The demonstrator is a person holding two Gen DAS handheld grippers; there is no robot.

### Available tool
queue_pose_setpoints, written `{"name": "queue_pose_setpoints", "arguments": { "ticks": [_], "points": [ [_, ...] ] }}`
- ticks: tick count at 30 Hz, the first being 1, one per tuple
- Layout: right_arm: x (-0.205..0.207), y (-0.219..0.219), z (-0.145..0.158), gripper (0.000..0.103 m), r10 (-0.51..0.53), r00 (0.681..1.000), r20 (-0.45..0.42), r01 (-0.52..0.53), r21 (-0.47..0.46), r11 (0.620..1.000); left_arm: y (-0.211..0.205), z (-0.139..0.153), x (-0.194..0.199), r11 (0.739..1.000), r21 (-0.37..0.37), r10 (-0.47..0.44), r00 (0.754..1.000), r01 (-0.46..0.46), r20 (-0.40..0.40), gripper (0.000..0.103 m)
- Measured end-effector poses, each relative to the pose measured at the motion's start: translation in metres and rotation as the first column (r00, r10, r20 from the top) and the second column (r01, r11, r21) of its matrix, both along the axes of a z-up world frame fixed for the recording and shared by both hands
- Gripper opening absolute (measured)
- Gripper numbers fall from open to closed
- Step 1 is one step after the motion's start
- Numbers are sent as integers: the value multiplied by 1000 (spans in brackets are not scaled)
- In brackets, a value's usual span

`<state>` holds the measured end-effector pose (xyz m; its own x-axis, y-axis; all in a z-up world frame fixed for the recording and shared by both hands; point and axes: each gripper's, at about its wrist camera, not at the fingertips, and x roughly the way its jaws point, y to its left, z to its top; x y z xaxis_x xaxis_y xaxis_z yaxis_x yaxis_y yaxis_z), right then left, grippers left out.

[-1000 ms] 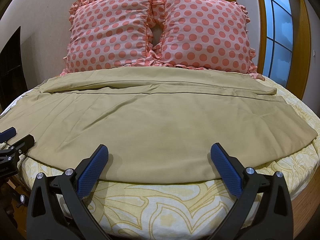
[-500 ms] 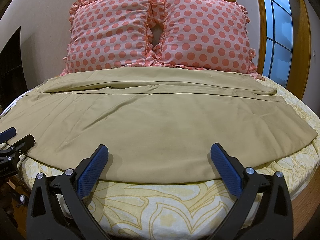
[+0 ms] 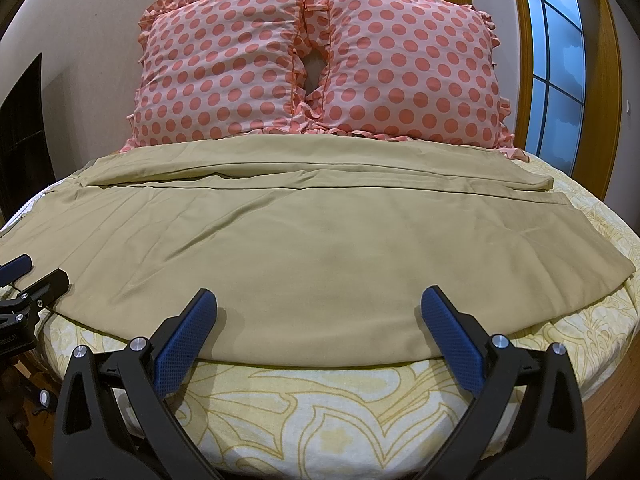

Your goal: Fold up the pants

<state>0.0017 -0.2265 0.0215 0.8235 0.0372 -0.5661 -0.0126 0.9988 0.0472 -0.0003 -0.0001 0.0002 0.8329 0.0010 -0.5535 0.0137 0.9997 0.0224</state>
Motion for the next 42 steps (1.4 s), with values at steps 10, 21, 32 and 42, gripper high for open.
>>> {"name": "queue_pose_setpoints", "arguments": {
  "ticks": [10,21,32,42],
  "points": [
    [-1,1,0,102,0,1000,2,0,0,1000,0,0,0,1000,0,0,1000,0,2,101],
    [-2,0,0,102,0,1000,5,0,0,1000,0,0,0,1000,0,0,1000,0,3,101],
    [-1,0,-1,102,0,1000,6,0,0,1000,0,0,0,1000,0,0,1000,0,4,101],
    [-1,-4,-2,102,33,999,12,-33,4,999,0,0,0,1000,2,-4,1000,4,0,101]
  ]
}}
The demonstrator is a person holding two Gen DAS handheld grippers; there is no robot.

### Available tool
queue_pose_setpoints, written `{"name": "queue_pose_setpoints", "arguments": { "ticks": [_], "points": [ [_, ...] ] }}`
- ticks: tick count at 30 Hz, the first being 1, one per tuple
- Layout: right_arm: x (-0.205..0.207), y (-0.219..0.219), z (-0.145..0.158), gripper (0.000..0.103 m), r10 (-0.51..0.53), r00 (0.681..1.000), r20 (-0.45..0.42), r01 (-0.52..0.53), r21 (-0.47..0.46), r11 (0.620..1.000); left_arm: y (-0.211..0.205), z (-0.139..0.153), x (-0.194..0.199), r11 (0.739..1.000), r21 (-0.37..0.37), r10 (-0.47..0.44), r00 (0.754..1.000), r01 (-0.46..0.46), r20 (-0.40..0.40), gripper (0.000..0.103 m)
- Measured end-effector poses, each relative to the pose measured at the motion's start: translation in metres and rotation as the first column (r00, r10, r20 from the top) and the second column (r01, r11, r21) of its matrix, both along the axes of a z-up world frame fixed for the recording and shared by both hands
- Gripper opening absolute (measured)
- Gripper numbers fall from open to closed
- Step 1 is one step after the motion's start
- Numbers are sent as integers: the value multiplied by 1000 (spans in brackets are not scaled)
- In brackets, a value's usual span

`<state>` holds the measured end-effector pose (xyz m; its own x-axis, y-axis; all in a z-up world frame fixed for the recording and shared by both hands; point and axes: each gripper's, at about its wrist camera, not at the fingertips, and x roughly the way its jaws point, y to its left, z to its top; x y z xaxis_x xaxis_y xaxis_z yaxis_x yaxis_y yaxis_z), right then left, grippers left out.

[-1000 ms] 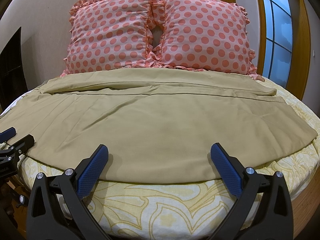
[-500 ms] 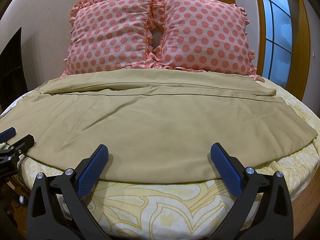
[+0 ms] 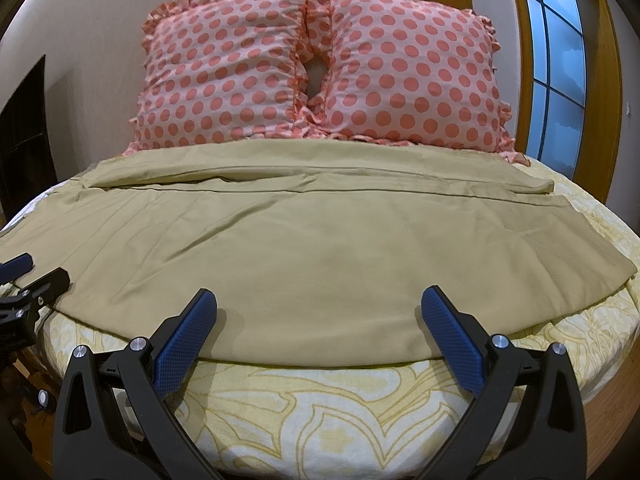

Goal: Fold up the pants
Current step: 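Reach the right tool to the trouser leg hem and close on it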

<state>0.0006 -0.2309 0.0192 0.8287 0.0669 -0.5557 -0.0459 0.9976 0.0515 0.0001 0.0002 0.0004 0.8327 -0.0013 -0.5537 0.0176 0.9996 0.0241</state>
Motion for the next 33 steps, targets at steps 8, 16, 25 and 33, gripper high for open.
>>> {"name": "queue_pose_setpoints", "arguments": {
  "ticks": [8,16,25,33],
  "points": [
    [87,-92,68,102,-181,974,-136,207,216,954,19,23,17,999,-41,16,1000,-17,-22,101],
    [290,-219,45,80,-476,765,-435,607,239,758,41,55,45,993,-93,69,998,-69,0,101],
    [392,-252,-2,68,-670,578,-465,737,-54,674,44,55,66,996,-49,77,997,-77,-3,101],
    [350,-292,-26,7,-532,755,-383,634,219,742,51,52,71,995,-66,79,997,-79,-10,101]
  ]
}}
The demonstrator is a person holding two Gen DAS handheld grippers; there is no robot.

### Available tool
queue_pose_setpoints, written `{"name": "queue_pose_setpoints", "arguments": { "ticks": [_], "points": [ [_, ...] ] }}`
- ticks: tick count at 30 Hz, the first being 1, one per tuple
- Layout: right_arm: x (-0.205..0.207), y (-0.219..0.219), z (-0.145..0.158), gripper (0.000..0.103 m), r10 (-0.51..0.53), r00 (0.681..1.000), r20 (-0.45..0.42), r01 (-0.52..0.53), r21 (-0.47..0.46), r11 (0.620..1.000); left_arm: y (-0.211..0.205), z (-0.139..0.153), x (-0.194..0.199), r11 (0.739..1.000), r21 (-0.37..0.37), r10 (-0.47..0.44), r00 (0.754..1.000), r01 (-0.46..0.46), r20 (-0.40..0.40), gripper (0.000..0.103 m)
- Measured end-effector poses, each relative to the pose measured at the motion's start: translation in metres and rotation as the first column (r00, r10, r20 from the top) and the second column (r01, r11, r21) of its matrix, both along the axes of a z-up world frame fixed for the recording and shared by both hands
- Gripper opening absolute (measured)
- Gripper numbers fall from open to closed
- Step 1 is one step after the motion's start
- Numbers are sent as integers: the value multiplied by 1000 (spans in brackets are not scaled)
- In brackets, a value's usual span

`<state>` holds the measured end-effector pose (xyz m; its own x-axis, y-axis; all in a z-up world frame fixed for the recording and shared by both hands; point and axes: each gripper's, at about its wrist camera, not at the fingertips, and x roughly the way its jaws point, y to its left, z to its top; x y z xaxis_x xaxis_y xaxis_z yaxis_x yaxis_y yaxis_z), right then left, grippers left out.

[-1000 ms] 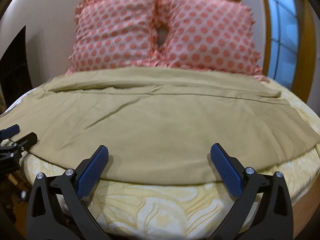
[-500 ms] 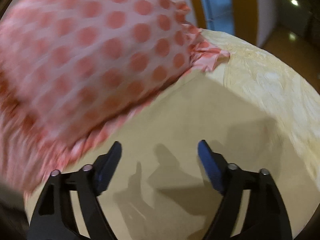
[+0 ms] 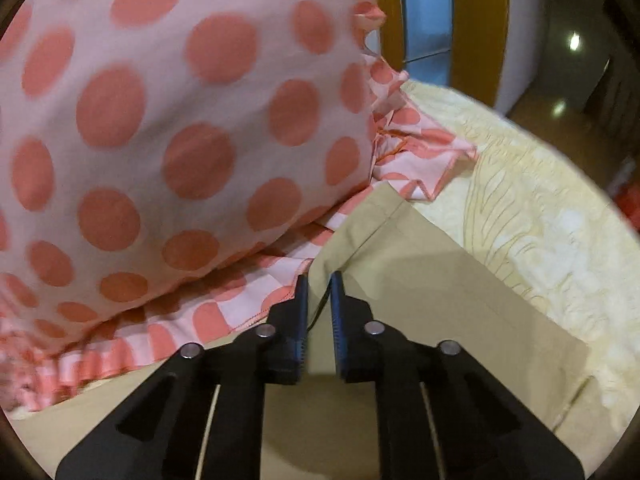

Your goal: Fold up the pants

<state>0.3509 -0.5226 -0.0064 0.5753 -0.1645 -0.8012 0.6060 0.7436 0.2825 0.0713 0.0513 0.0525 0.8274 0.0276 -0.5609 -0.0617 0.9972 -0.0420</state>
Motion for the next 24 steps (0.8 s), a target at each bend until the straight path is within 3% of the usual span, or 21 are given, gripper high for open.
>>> {"name": "queue_pose_setpoints", "arguments": {
  "ticks": [2,4,6,8,10,13,16,18,19,20,22,24],
  "points": [
    [-28,-16,7,5,-10,988,152,-9,128,992,3,4,-4,1000,-5,9,1000,-9,8,101],
    [-63,-24,17,5,5,961,275,-55,173,983,8,9,-10,1000,-17,16,999,-16,28,101],
    [-119,-26,29,5,17,911,411,-120,227,966,15,16,-17,999,-28,34,998,-32,59,101],
    [-158,-20,37,4,3,881,473,-152,278,948,22,21,-21,998,-35,46,996,-43,78,101],
    [-201,-2,41,4,-18,881,472,-148,311,939,30,27,-19,998,-41,53,995,-50,84,101],
    [-238,11,24,5,-61,922,383,-94,373,923,41,39,-9,997,-67,53,994,-47,98,101],
    [-263,18,9,7,-87,943,320,-76,465,882,57,50,14,993,-113,53,994,-42,97,101],
    [-271,20,6,21,-107,947,303,-62,499,864,66,54,32,991,-129,54,996,-45,68,101],
    [-283,23,8,38,-110,945,307,-61,496,866,70,54,41,989,-134,61,997,-54,49,101],
    [-280,24,10,45,-109,943,316,-60,482,874,78,54,54,987,-149,71,997,-66,23,101],
    [-277,27,12,48,-111,943,313,-51,465,884,90,53,73,976,-202,79,997,-80,-13,101],
    [-268,28,11,44,-91,946,312,-51,419,907,103,50,97,959,-267,82,995,-92,-49,101]
  ]
}}
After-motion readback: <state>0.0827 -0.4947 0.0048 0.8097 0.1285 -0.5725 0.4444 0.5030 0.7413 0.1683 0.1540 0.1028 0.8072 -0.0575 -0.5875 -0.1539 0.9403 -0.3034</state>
